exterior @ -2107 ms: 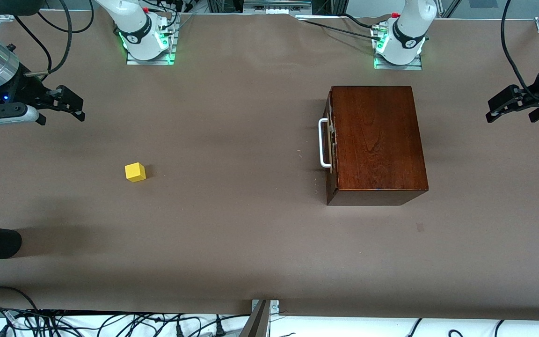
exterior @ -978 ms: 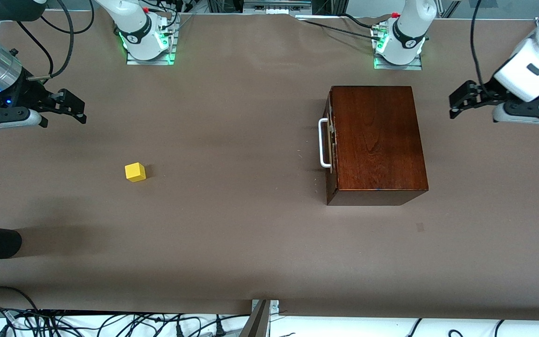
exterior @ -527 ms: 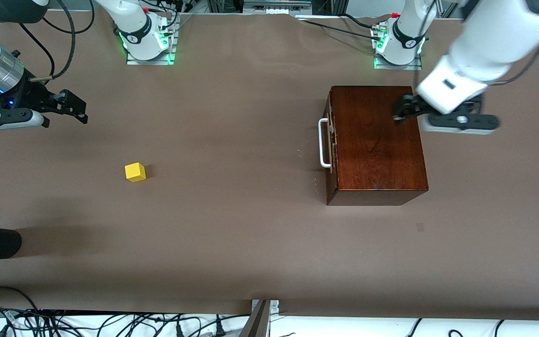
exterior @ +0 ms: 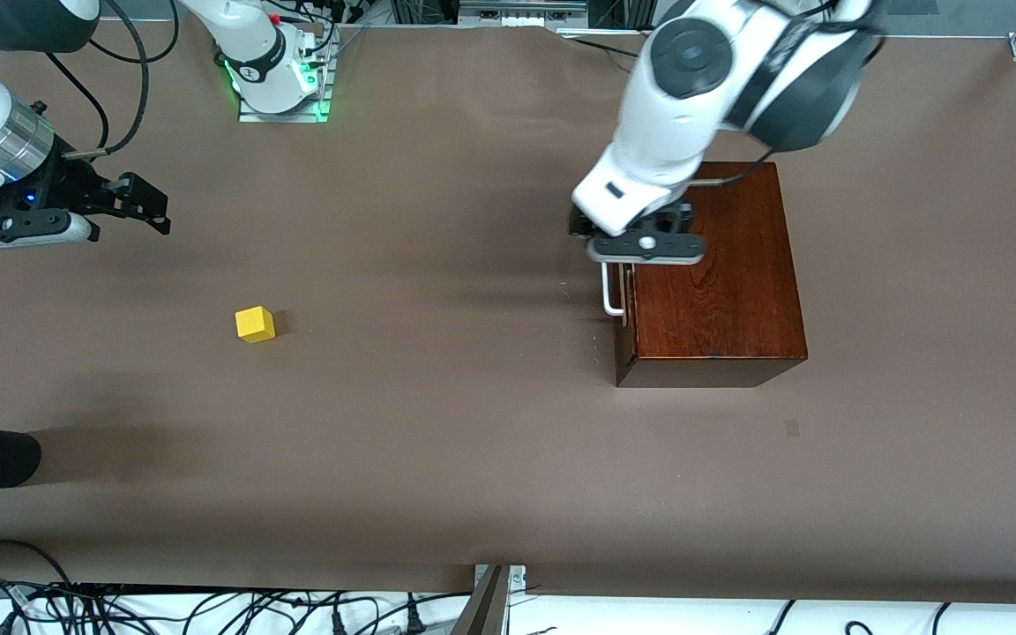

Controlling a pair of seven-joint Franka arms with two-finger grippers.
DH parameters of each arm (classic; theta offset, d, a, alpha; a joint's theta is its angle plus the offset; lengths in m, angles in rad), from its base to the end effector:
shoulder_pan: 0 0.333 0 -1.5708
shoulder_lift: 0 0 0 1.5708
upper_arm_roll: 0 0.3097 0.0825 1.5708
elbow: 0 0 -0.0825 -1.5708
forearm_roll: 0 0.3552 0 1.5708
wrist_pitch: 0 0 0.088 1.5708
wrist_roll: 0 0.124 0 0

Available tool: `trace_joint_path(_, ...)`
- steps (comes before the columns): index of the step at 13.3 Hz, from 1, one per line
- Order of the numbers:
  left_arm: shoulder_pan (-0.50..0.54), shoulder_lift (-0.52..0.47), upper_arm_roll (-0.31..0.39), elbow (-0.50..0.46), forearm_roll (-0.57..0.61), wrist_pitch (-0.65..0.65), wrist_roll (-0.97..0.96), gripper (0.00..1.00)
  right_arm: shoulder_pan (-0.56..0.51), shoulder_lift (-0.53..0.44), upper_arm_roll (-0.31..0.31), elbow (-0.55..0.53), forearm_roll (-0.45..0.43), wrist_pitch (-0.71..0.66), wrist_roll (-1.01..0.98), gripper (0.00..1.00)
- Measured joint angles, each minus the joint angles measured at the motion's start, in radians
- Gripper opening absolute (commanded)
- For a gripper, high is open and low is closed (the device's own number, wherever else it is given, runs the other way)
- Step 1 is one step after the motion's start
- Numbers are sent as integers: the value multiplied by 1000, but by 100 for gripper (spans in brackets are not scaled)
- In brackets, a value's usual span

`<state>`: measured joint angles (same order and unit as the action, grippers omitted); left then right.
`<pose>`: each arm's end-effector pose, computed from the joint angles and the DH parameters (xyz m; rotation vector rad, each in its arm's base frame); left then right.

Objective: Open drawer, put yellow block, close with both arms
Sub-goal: 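Reach the left gripper to the white drawer handle and grasp it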

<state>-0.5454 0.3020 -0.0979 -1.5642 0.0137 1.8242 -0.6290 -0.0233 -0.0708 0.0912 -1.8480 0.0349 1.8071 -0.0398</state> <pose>0.4984 -0.3642 0.4528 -3.1296 0.0222 0.0659 0.5152 0.0397 0.5343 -3.1094 -0.1554 -0.0455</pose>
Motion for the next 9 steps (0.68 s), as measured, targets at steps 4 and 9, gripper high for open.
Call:
trace_joint_path(4,-41,98,-57,-54,65,94,-136,100,0,0,0,-1,0,1,0,100)
trace_joint_path(9,-52,103,-58,-169,93,199,-152,100,0,0,0,-8,0,2,0,100)
